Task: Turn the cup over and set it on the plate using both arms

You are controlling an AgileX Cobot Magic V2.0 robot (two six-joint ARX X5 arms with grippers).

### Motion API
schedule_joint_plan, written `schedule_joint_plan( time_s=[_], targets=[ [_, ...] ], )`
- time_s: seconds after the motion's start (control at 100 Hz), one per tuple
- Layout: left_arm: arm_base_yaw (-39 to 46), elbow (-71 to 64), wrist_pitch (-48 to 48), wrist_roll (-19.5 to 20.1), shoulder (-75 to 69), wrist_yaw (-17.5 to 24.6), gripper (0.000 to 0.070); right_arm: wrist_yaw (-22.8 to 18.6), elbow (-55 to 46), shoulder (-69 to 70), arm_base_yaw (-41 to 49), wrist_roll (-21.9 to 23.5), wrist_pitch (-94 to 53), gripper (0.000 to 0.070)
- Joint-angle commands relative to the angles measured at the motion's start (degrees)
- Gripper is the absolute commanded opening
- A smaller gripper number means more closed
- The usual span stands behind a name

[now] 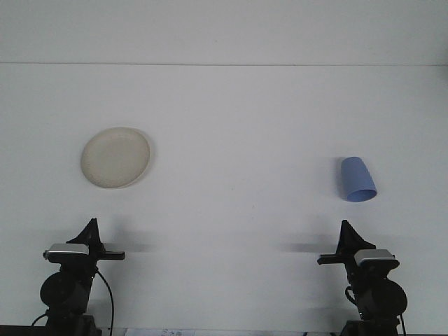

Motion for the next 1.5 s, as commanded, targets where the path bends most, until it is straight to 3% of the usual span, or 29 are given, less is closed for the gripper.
schedule_joint_plan(
  time_s=[0.0, 0.11, 0.14, 0.18, 0.27, 0.31, 0.46, 0.61, 0.72, 0.96, 1.26, 1.49],
  targets=[
    [-0.02, -1.07, 0.66, -0.28, -0.07, -0.02, 0.0016, 0.24, 0.57, -0.31, 0.02, 5.66, 2.25, 0.0004],
    [-0.02, -1.09, 0.66, -0.28, -0.07, -0.02, 0.0016, 3.48, 4.81, -0.20, 0.02, 6.38, 0.66, 0.0008],
    [-0.02, -1.07, 0.66, -0.28, -0.07, -0.02, 0.0016, 4.74, 6.71, 0.26, 0.02, 5.88, 0.04, 0.0038],
    [-0.02, -1.07, 0.66, -0.28, -0.07, -0.02, 0.0016, 5.79, 9.07, 1.29, 0.02, 4.55, -0.61, 0.0137],
    [-0.02, -1.07, 0.66, -0.28, -0.07, 0.00, 0.0016, 7.19, 14.69, 5.07, 0.02, 2.73, -2.91, 0.0433],
    [-0.02, -1.07, 0.66, -0.28, -0.07, 0.00, 0.0016, 7.76, 17.31, 7.67, 0.02, 1.46, -4.09, 0.0505],
    [-0.02, -1.07, 0.66, -0.28, -0.07, -0.02, 0.0016, 8.24, 27.23, 17.94, 0.02, -7.21, -10.97, 0.0508],
    [-0.02, -1.07, 0.66, -0.28, -0.07, 0.00, 0.0016, 14.69, 34.53, 27.32, -0.04, -17.53, -16.70, 0.0507],
    [-0.02, -1.07, 0.66, -0.28, -0.07, -0.02, 0.0016, 15.45, 36.92, 33.05, -0.98, -21.99, -19.69, 0.0507],
    [-0.02, -1.09, 0.66, -0.28, -0.07, -0.02, 0.0016, 12.87, 37.00, 44.52, -6.56, -24.83, -20.72, 0.0506],
    [-0.02, -1.09, 0.66, -0.28, -0.07, 0.00, 0.0016, 4.44, 37.00, 59.12, -15.04, -27.56, -14.97, 0.0505],
    [-0.02, -1.07, 0.66, -0.28, -0.07, -0.02, 0.0016, 2.71, 37.00, 68.17, -17.29, -29.46, -6.12, 0.0501]
  ],
)
